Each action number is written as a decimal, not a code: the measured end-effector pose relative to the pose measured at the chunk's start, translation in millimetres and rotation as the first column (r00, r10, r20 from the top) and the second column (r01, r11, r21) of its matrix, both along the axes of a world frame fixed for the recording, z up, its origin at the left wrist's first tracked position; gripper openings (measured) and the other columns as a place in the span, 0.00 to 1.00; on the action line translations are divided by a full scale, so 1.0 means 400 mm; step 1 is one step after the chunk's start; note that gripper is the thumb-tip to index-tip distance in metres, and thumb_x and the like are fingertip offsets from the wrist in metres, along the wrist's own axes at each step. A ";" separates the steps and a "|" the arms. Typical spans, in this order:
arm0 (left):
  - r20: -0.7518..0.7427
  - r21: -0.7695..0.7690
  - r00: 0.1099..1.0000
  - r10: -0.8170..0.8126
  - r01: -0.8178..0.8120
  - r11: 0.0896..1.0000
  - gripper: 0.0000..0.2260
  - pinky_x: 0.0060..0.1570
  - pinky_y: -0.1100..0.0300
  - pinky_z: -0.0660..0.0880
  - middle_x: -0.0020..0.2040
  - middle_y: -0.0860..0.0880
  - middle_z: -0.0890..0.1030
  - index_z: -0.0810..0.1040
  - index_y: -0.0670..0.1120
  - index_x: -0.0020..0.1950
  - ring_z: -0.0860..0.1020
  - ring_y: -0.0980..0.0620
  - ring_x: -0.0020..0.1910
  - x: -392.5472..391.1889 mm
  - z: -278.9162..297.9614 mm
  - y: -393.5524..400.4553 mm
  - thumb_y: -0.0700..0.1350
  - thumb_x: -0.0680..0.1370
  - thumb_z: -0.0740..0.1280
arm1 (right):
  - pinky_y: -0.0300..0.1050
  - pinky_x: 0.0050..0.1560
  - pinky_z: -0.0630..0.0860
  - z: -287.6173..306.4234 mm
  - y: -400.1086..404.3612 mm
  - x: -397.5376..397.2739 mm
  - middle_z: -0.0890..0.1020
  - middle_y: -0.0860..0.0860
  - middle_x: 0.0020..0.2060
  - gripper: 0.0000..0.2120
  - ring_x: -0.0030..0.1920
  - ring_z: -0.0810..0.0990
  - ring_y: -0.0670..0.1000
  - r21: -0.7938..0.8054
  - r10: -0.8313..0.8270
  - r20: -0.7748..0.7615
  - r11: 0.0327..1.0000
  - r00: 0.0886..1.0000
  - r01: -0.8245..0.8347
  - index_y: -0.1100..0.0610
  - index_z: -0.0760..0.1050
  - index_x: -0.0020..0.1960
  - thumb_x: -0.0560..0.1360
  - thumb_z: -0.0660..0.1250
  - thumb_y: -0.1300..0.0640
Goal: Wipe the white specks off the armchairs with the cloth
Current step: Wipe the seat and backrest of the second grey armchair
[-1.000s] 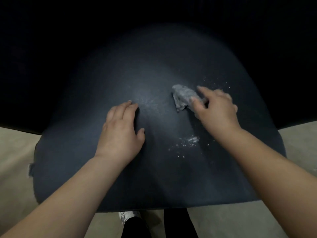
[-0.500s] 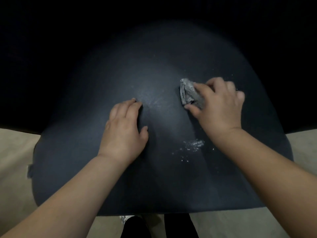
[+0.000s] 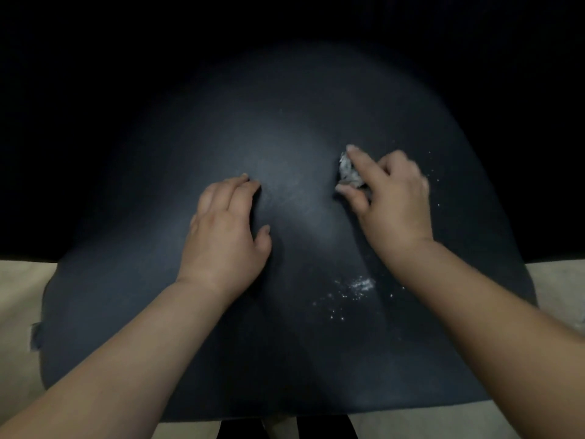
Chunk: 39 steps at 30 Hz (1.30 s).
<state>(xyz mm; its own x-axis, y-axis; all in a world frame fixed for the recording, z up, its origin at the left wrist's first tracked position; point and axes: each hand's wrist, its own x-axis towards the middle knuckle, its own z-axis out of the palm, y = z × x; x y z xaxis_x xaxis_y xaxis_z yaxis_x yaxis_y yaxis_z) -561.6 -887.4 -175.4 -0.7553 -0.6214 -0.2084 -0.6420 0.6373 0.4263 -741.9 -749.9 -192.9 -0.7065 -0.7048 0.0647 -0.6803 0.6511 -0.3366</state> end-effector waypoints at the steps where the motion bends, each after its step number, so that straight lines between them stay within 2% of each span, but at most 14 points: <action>1: -0.003 0.001 1.000 0.003 -0.003 1.000 0.27 0.71 0.51 0.61 0.71 0.48 0.68 0.68 0.46 0.71 0.61 0.48 0.71 -0.004 -0.001 -0.004 0.47 0.73 0.69 | 0.54 0.47 0.71 -0.005 0.005 0.026 0.73 0.57 0.44 0.27 0.44 0.73 0.60 -0.023 0.044 0.008 0.999 0.999 -0.044 0.50 0.73 0.68 0.73 0.63 0.41; 4: -0.007 0.001 1.000 0.005 -0.005 1.000 0.27 0.71 0.51 0.60 0.71 0.48 0.67 0.68 0.46 0.71 0.60 0.47 0.71 -0.011 -0.001 -0.017 0.47 0.73 0.69 | 0.52 0.43 0.71 -0.015 0.038 0.053 0.73 0.58 0.44 0.26 0.42 0.72 0.60 -0.020 0.109 -0.043 0.994 0.993 -0.110 0.52 0.74 0.68 0.70 0.72 0.54; 6: -0.010 0.000 1.000 0.003 -0.003 1.000 0.27 0.71 0.51 0.61 0.71 0.48 0.68 0.68 0.46 0.72 0.61 0.47 0.71 -0.013 -0.001 -0.025 0.47 0.73 0.69 | 0.54 0.45 0.73 -0.019 0.033 -0.005 0.74 0.60 0.46 0.25 0.44 0.72 0.61 -0.035 -0.005 -0.074 0.999 0.997 0.002 0.52 0.74 0.68 0.71 0.71 0.59; 9: -0.020 0.002 1.000 -0.009 0.009 1.000 0.27 0.70 0.49 0.61 0.71 0.47 0.68 0.68 0.45 0.71 0.62 0.46 0.71 -0.015 -0.007 -0.035 0.46 0.73 0.69 | 0.57 0.52 0.73 -0.038 -0.019 -0.084 0.74 0.61 0.50 0.24 0.50 0.73 0.63 -0.066 -0.214 0.013 0.974 0.977 0.215 0.53 0.72 0.70 0.74 0.66 0.56; 14: -0.021 0.009 1.000 0.000 0.000 1.000 0.27 0.71 0.48 0.62 0.71 0.47 0.68 0.69 0.45 0.70 0.62 0.46 0.71 -0.019 -0.012 -0.034 0.46 0.72 0.69 | 0.48 0.43 0.71 -0.045 -0.029 0.114 0.75 0.56 0.44 0.28 0.44 0.69 0.55 -0.097 0.188 -0.004 0.978 0.982 -0.187 0.55 0.73 0.69 0.68 0.65 0.58; 16: -0.024 0.011 1.000 0.005 -0.005 1.000 0.27 0.71 0.48 0.62 0.71 0.48 0.68 0.69 0.45 0.70 0.62 0.46 0.71 -0.019 -0.011 -0.033 0.46 0.72 0.69 | 0.47 0.43 0.70 -0.035 0.008 0.140 0.74 0.53 0.45 0.29 0.44 0.67 0.53 -0.073 0.238 0.016 0.969 0.971 -0.236 0.53 0.73 0.68 0.67 0.66 0.57; 19: -0.028 0.021 1.000 0.008 -0.007 1.000 0.27 0.71 0.48 0.62 0.71 0.48 0.68 0.69 0.45 0.71 0.62 0.47 0.71 -0.017 -0.010 -0.033 0.46 0.73 0.69 | 0.52 0.43 0.74 -0.040 0.025 0.039 0.76 0.57 0.45 0.27 0.43 0.72 0.60 -0.074 0.058 -0.065 0.995 0.996 -0.062 0.53 0.74 0.67 0.68 0.62 0.58; 22: -0.031 0.027 0.999 0.006 -0.005 1.000 0.27 0.71 0.48 0.62 0.71 0.49 0.68 0.69 0.46 0.71 0.62 0.47 0.71 -0.016 -0.009 -0.035 0.46 0.73 0.69 | 0.56 0.49 0.74 -0.052 -0.019 -0.046 0.75 0.60 0.47 0.26 0.46 0.72 0.62 -0.127 -0.178 -0.018 0.976 0.984 0.175 0.55 0.74 0.68 0.69 0.64 0.61; 24: -0.026 0.028 1.000 0.002 -0.002 1.000 0.27 0.71 0.48 0.62 0.71 0.48 0.68 0.69 0.46 0.71 0.62 0.47 0.71 -0.015 -0.008 -0.035 0.46 0.73 0.69 | 0.52 0.47 0.72 -0.056 -0.044 0.011 0.75 0.60 0.47 0.26 0.46 0.72 0.61 -0.143 -0.117 -0.002 0.983 0.993 0.115 0.56 0.74 0.68 0.70 0.61 0.59; 28: -0.015 0.028 1.000 0.006 -0.005 1.000 0.27 0.71 0.49 0.61 0.72 0.48 0.68 0.69 0.45 0.71 0.61 0.47 0.71 -0.017 -0.006 -0.034 0.46 0.73 0.69 | 0.47 0.44 0.69 -0.053 0.005 0.162 0.73 0.53 0.46 0.27 0.44 0.68 0.53 -0.131 0.221 0.014 0.967 0.975 -0.218 0.54 0.72 0.69 0.69 0.59 0.56; 32: -0.013 0.030 1.000 0.020 -0.019 0.999 0.27 0.71 0.50 0.60 0.72 0.48 0.67 0.68 0.45 0.72 0.60 0.48 0.72 -0.009 -0.001 -0.045 0.46 0.73 0.69 | 0.51 0.44 0.73 -0.051 -0.003 0.083 0.74 0.56 0.45 0.27 0.44 0.69 0.57 -0.124 0.092 -0.008 0.988 0.996 -0.092 0.55 0.74 0.67 0.69 0.60 0.56; 35: -0.002 0.015 0.999 0.041 -0.041 0.999 0.27 0.71 0.50 0.60 0.71 0.47 0.67 0.68 0.44 0.72 0.61 0.46 0.71 0.002 0.002 -0.062 0.46 0.73 0.69 | 0.54 0.48 0.74 -0.054 -0.115 0.017 0.75 0.59 0.48 0.26 0.47 0.71 0.61 -0.151 -0.092 0.049 0.984 0.995 0.099 0.55 0.75 0.67 0.70 0.68 0.62; 37: 0.003 0.008 0.998 0.057 -0.057 0.998 0.27 0.71 0.51 0.60 0.71 0.47 0.68 0.69 0.44 0.71 0.61 0.46 0.70 0.010 0.003 -0.073 0.46 0.73 0.69 | 0.53 0.47 0.74 -0.053 -0.172 0.064 0.76 0.59 0.48 0.27 0.47 0.73 0.62 -0.180 -0.037 0.085 0.982 0.996 0.051 0.55 0.75 0.67 0.68 0.72 0.63; 39: 0.005 0.012 0.997 0.081 -0.081 0.997 0.27 0.71 0.51 0.60 0.71 0.47 0.68 0.68 0.43 0.72 0.61 0.46 0.70 0.016 0.003 -0.080 0.45 0.73 0.70 | 0.52 0.45 0.74 -0.054 -0.166 0.155 0.76 0.57 0.46 0.29 0.45 0.73 0.59 -0.195 0.161 0.069 0.970 0.985 -0.145 0.55 0.75 0.67 0.66 0.72 0.62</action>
<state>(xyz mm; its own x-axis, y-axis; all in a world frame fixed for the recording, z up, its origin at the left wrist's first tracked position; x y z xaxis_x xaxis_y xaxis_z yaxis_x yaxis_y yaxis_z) -555.2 -919.5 -174.1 -0.7013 -0.6782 -0.2196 -0.6934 0.5777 0.4307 -679.8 -816.4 -214.4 -0.6000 -0.7855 0.1516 -0.7308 0.4610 -0.5035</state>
